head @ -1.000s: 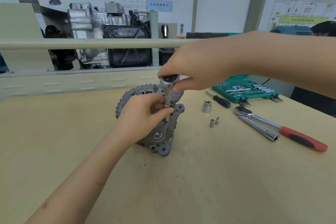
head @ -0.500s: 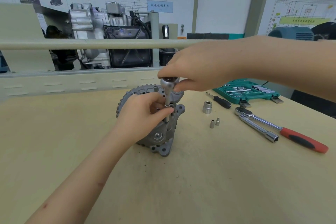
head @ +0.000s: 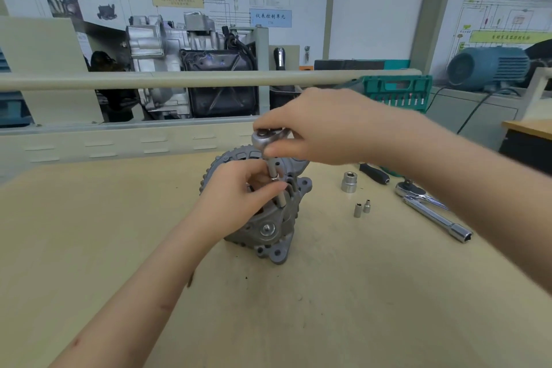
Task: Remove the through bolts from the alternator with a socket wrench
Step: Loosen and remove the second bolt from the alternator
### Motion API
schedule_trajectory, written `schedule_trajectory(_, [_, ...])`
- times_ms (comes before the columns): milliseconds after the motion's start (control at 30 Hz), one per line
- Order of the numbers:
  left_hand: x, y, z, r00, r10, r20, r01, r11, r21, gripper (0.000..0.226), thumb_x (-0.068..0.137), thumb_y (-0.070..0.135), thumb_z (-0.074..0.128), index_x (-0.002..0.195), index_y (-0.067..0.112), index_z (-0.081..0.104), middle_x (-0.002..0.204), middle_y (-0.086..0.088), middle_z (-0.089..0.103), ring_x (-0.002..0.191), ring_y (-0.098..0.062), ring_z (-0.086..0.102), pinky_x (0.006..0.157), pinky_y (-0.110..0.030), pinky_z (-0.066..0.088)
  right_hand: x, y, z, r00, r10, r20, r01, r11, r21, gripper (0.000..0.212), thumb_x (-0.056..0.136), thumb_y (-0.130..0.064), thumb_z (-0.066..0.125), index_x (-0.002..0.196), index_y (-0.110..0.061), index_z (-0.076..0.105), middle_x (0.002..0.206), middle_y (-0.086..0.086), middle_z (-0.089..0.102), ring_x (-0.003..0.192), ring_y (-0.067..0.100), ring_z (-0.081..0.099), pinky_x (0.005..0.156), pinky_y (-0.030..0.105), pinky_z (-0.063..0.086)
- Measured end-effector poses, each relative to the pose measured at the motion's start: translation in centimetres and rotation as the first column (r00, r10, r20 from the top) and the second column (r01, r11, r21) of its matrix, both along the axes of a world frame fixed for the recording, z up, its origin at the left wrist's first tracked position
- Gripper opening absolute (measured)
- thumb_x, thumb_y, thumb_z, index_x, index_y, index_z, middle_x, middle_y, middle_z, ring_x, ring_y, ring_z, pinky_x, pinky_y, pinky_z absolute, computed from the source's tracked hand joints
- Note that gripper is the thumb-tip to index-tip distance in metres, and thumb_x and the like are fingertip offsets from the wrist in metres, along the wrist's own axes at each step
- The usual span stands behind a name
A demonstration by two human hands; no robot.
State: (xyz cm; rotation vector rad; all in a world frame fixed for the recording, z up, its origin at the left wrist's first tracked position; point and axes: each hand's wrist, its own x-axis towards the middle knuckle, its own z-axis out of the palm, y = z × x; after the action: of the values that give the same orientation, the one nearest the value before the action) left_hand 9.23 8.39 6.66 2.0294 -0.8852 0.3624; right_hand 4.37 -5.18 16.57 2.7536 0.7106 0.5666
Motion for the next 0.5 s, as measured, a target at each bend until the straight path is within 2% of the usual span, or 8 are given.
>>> schedule_trajectory(67, [0.1, -0.1, 0.0, 1.000, -0.006, -0.003, 0.006, 1.000, 0.003, 0.008, 0.081, 0.022, 0.064, 0.075, 0.027, 0.064, 0.071, 0.011, 0.067, 0.068, 0.000, 0.059, 0.064, -0.010, 0.045, 0.0, -0.6, -1.3, 0.999, 0.007, 0.031, -0.013, 0.980, 0.197, 0.031, 0.091, -0.043, 0.043, 0.117, -0.030, 0.054, 0.066, -0.021, 0.041, 0.074, 0.007, 0.042, 0.052, 0.022, 0.033])
schedule_trajectory(133, [0.1, -0.2, -0.1, 1.000, -0.001, 0.003, 0.000, 1.000, 0.013, 0.005, 0.082, 0.023, 0.063, 0.081, 0.021, 0.067, 0.072, 0.009, 0.067, 0.067, -0.001, 0.059, 0.063, -0.015, 0.046, 0.4, -1.2, -3.0, 0.998, 0.067, -0.012, -0.051, 0.855, 0.516, 0.036, 0.088, -0.045, 0.044, 0.120, -0.031, 0.053, 0.073, -0.026, 0.046, 0.076, 0.000, 0.049, 0.061, 0.015, 0.040])
schedule_trajectory(167, [0.2, -0.3, -0.2, 1.000, -0.004, -0.002, 0.004, 1.000, 0.007, 0.005, 0.083, 0.023, 0.062, 0.082, 0.021, 0.067, 0.072, 0.008, 0.068, 0.068, -0.003, 0.060, 0.063, -0.017, 0.047, 0.6, -1.2, -4.2, 0.989, 0.142, -0.046, -0.066, 0.693, 0.718, 0.033, 0.087, -0.043, 0.046, 0.117, -0.030, 0.053, 0.081, -0.024, 0.052, 0.081, -0.002, 0.054, 0.067, 0.012, 0.043])
schedule_trajectory(233, [0.3, -0.4, -0.3, 1.000, -0.013, -0.011, 0.012, 1.000, -0.020, 0.004, 0.083, 0.022, 0.062, 0.083, 0.023, 0.066, 0.072, 0.003, 0.069, 0.068, -0.008, 0.061, 0.064, -0.021, 0.048, 1.7, -0.9, -6.6, 0.950, 0.312, -0.008, -0.055, 0.190, 0.980, 0.014, 0.090, -0.026, 0.052, 0.103, -0.024, 0.048, 0.093, -0.010, 0.062, 0.089, 0.007, 0.061, 0.075, 0.019, 0.051])
schedule_trajectory(300, [0.4, -0.4, -0.3, 1.000, -0.008, -0.005, 0.007, 0.999, -0.044, 0.005, 0.083, 0.019, 0.062, 0.084, 0.020, 0.067, 0.073, -0.003, 0.069, 0.070, -0.013, 0.062, 0.066, -0.025, 0.047, 2.8, -0.2, -8.3, 0.890, 0.452, 0.062, 0.045, -0.221, 0.974, 0.012, 0.090, -0.011, 0.051, 0.100, -0.012, 0.043, 0.092, 0.004, 0.067, 0.086, 0.018, 0.065, 0.073, 0.029, 0.055])
schedule_trajectory(333, [0.5, -0.4, -0.2, 1.000, -0.010, 0.000, 0.010, 0.999, -0.042, 0.005, 0.082, 0.018, 0.062, 0.083, 0.018, 0.067, 0.073, -0.003, 0.069, 0.070, -0.014, 0.062, 0.065, -0.023, 0.047, 3.1, 0.1, -8.6, 0.837, 0.541, 0.076, 0.131, -0.334, 0.933, 0.016, 0.089, -0.012, 0.051, 0.103, -0.009, 0.044, 0.089, 0.006, 0.069, 0.084, 0.021, 0.066, 0.071, 0.030, 0.056])
schedule_trajectory(400, [0.5, -0.4, -0.2, 0.999, -0.020, 0.024, 0.021, 0.999, -0.034, 0.009, 0.082, 0.016, 0.062, 0.078, 0.023, 0.065, 0.069, 0.002, 0.067, 0.068, -0.010, 0.060, 0.061, -0.015, 0.045, 3.5, 0.3, -8.3, 0.713, 0.690, 0.123, 0.260, -0.424, 0.868, 0.030, 0.083, -0.024, 0.050, 0.108, -0.007, 0.048, 0.089, 0.004, 0.071, 0.084, 0.019, 0.068, 0.067, 0.030, 0.056])
schedule_trajectory(500, [0.4, -0.5, -0.1, 0.999, -0.028, 0.027, 0.029, 0.999, -0.036, 0.014, 0.081, 0.015, 0.063, 0.075, 0.027, 0.063, 0.068, 0.008, 0.066, 0.065, -0.004, 0.059, 0.059, -0.010, 0.042, 4.1, -0.1, -7.6, 0.603, 0.778, 0.174, 0.335, -0.445, 0.830, 0.033, 0.079, -0.030, 0.046, 0.109, -0.015, 0.050, 0.091, 0.003, 0.072, 0.086, 0.017, 0.068, 0.069, 0.027, 0.055])
